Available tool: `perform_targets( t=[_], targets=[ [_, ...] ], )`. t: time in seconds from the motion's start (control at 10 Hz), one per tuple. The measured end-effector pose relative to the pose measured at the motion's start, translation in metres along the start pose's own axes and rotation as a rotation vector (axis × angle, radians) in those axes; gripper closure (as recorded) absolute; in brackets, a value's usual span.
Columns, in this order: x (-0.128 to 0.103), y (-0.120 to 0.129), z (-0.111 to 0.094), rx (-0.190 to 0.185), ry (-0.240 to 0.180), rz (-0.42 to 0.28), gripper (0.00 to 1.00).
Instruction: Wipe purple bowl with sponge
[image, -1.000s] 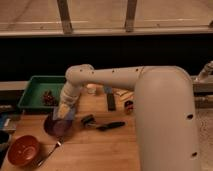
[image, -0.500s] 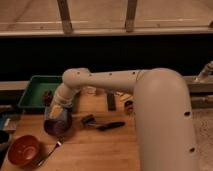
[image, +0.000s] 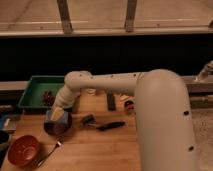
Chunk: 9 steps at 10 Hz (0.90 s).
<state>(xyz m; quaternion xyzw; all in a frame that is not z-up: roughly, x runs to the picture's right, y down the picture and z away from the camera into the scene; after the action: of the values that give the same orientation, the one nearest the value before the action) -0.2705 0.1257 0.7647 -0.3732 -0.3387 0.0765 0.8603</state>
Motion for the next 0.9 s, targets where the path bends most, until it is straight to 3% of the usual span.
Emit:
perform_targets(
  t=[0.2,0.6,0.9],
  targets=[
    [0.011,0.003,0.015,-0.016,-0.020,0.020,1.00],
    [0.010,0.005,0.016,-0.021,-0.021,0.019,1.00],
    [0.025,0.013,0.014,-0.046,-0.004,0.034,1.00]
  ],
)
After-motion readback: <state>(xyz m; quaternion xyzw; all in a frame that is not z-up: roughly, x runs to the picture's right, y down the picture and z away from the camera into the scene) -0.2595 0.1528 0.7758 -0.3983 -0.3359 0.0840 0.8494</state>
